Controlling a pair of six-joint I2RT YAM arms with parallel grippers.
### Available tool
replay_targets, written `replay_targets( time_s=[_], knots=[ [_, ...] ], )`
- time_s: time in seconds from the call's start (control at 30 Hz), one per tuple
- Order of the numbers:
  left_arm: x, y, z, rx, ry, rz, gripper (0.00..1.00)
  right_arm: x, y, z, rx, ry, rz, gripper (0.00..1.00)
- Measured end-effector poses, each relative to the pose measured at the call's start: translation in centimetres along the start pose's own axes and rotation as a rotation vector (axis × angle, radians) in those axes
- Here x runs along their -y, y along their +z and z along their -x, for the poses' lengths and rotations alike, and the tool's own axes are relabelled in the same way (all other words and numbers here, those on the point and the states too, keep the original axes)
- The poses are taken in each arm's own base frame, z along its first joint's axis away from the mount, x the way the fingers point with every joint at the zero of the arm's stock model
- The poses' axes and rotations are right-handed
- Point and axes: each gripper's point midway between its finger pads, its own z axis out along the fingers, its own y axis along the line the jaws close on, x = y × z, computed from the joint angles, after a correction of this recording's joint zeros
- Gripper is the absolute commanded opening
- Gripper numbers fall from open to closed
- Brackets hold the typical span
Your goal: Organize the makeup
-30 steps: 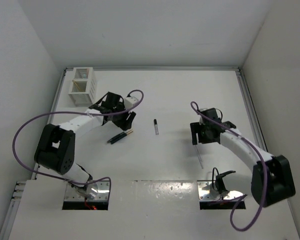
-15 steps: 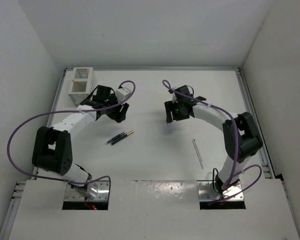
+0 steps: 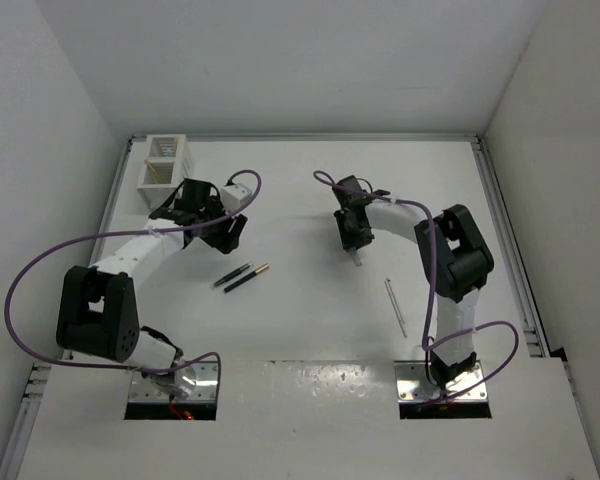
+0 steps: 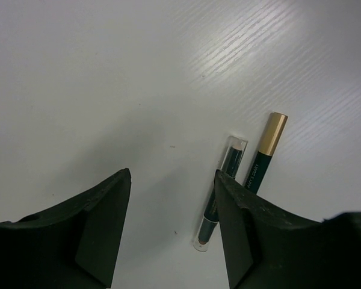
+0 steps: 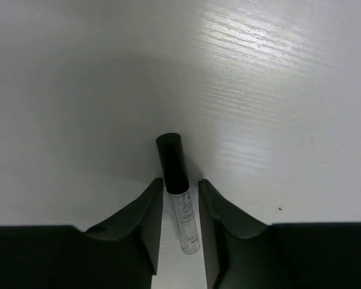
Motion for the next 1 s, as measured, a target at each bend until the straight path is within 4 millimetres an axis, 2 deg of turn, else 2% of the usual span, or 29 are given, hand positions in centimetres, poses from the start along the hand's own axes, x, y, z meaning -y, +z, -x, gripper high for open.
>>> replay_targets(
  time_s=[0.1,0.2,0.33,0.47,0.7,0.87,1.0],
  knots=[
    [-0.1,0.0,-0.2,-0.002,0.003,0.001,0.58,0.3,0.0,-0.2,-0.014,0.016,-0.005,0.22],
    [-0.2,0.0,-0.9,-0.011,0.047,-0.007,0.56,0.6,0.0,-0.4,-0.025,0.039,-0.007,0.21],
    [0.6,0.0,-3.3,-0.068,0.178,-0.068,0.49,0.7,0.1,-0.4,-0.026,0.05,0.002,0.2],
    [1.2,-0.1,-5.3,-0.125,0.258,-0.117,0.49,0.6,0.0,-0.5,-0.018,0.043,0.015,0.2],
    [3.2,-0.2,-5.8,-0.107,0.313,-0.241,0.61,0.7,-0.2,-1.1,-0.006,0.034,0.025,0.21],
    [4.6,0.3,-6.5,-0.127,0.335,-0.294,0.61,0.8,-0.2,-1.3,-0.007,0.03,0.024,0.26],
    [4.8,1.6,-7.7,-0.168,0.325,-0.288,0.6,0.8,-0.3,-1.3,-0.009,0.025,0.023,0.29]
  ],
)
